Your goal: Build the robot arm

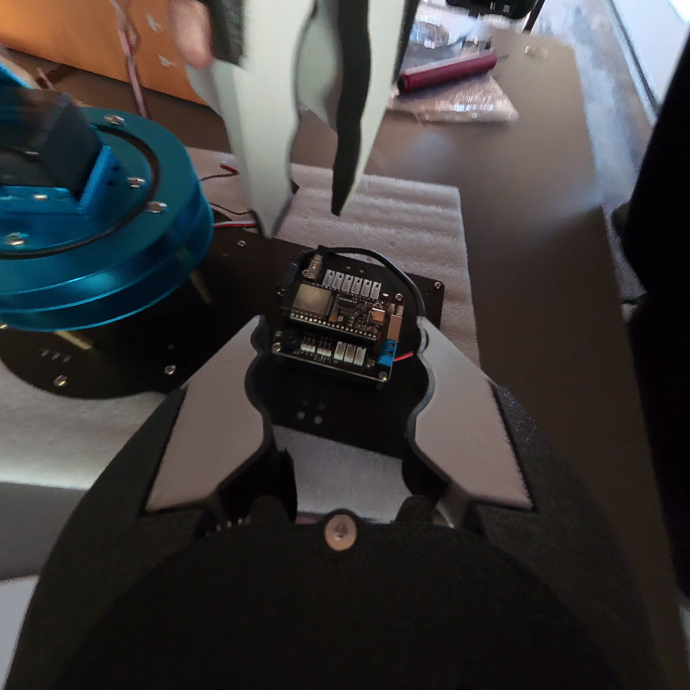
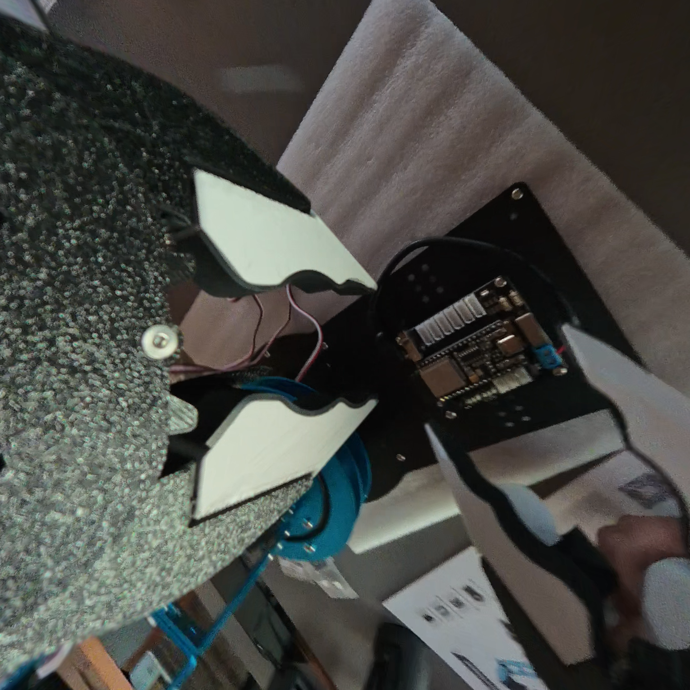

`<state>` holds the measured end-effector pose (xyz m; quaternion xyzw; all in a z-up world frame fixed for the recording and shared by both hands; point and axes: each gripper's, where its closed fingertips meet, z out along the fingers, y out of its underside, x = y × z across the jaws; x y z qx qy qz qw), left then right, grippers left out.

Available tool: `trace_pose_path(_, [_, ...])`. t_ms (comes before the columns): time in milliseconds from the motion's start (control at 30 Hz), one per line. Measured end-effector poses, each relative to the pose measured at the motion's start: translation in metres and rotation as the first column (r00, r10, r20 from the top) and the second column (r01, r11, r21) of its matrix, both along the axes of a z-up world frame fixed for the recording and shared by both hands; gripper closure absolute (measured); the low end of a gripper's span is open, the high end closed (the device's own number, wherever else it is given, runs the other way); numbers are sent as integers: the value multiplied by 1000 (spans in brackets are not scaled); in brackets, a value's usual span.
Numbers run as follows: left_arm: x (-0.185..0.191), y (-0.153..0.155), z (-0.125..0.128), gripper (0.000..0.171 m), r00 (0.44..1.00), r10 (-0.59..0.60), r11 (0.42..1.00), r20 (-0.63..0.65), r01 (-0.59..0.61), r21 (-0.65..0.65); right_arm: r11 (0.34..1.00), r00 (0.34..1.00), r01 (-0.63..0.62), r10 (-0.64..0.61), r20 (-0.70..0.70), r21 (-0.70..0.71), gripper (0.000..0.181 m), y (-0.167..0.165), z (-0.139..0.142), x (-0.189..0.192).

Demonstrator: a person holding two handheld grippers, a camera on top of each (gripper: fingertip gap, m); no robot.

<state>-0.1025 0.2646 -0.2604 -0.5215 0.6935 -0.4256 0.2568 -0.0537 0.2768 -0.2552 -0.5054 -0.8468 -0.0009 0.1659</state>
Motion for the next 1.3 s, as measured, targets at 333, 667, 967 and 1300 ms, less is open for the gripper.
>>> trace_pose_path(333, [-81,-16,34,93,950,306,946,64,-296,-134,956,958,-284,280,59,68,132,6,-19,-22])
trace_pose_path(667, [-176,-143,21,102,722,673,727,158,-607,-322,963,943,-262,268,197,-55,133,5,-28,-28])
trace_pose_path(967, [-181,-214,2,109,470,871,453,145,-654,-606,949,935,-312,314,163,-37,135,4,-29,-28])
trace_pose_path(1300, [-168,-219,-38,110,435,895,381,95,-637,-670,946,933,-308,321,162,-99,132,4,-26,-29])
